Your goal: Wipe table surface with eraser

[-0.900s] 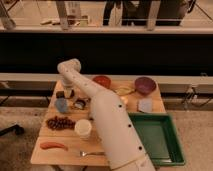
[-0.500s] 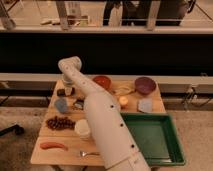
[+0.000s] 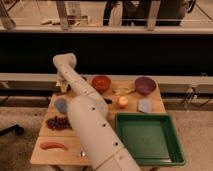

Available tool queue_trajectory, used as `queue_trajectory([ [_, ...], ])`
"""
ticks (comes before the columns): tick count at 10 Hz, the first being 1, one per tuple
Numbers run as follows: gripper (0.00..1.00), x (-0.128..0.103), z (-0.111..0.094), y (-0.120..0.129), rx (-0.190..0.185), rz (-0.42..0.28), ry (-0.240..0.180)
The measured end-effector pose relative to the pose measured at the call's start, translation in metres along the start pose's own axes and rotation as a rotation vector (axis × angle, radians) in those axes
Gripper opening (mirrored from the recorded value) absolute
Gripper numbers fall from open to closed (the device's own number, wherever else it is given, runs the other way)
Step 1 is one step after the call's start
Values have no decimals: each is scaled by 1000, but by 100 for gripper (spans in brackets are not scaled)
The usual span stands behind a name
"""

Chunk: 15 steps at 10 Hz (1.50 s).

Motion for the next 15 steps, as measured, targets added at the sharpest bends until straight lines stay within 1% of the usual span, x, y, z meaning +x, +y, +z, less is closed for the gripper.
queue_trajectory([
  [1, 0, -9, 5, 0, -5, -15, -1],
  [3, 0, -11, 10, 7, -21, -36, 6],
  [6, 0, -19, 12, 21, -22, -55, 5],
  [11, 0, -2, -3, 39, 5, -36, 14],
  [14, 0, 22, -9, 44, 14, 11, 18],
  [15, 0, 26, -7, 46, 13, 22, 17],
])
